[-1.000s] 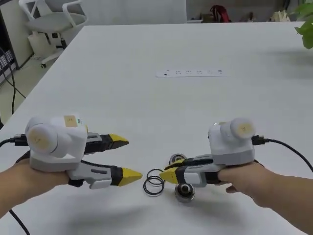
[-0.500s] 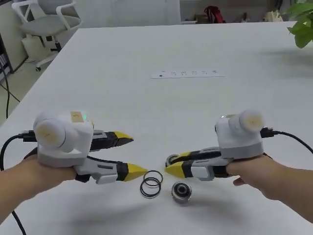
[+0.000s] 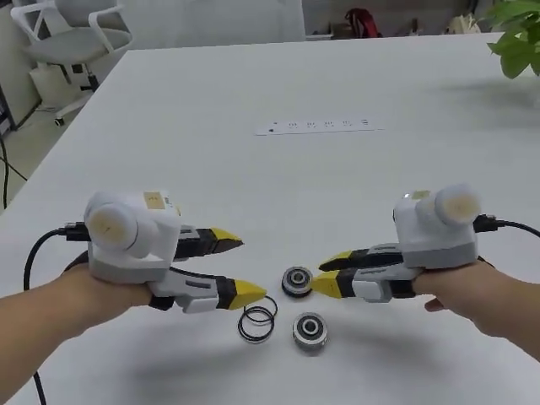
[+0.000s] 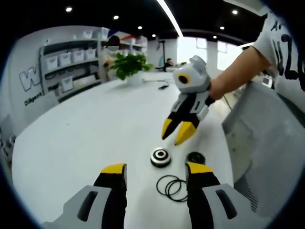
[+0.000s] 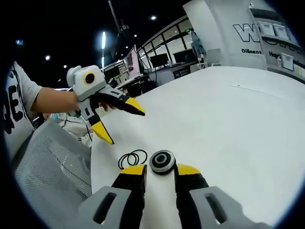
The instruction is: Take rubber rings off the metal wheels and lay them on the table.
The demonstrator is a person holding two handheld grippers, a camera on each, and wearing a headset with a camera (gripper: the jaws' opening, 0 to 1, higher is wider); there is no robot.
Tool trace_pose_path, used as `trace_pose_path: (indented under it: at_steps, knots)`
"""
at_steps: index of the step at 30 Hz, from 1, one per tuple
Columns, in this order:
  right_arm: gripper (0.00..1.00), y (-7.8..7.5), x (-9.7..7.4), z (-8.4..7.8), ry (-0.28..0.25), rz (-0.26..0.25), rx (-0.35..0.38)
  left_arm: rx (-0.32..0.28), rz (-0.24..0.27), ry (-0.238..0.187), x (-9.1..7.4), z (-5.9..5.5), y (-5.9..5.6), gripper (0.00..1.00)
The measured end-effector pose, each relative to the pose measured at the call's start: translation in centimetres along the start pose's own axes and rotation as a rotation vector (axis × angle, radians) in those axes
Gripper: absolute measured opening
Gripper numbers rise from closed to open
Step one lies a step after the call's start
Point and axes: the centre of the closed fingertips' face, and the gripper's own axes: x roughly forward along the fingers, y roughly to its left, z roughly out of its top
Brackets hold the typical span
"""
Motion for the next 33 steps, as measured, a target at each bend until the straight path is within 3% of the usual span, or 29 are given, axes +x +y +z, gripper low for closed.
trace_pose_path:
  at_steps: [12,26,33]
  knots:
    - [0.19,-1.0,0.6,-1.7,0.052,-0.028,-0.058,-0.028,-0.021,0.024,2.2,-0.5,0.0,0.48]
    - [0.19,-0.3,2.1,-1.9,0.064,-0.005,-0.102,-0.025,-0.063,0.061,4.5,-1.0,-1.0,0.42]
    - [0.18,-0.3,2.4,-1.9,0.062,-0.004,-0.107,-0.037,-0.07,0.06,5.7,-0.5,-1.1,0.37]
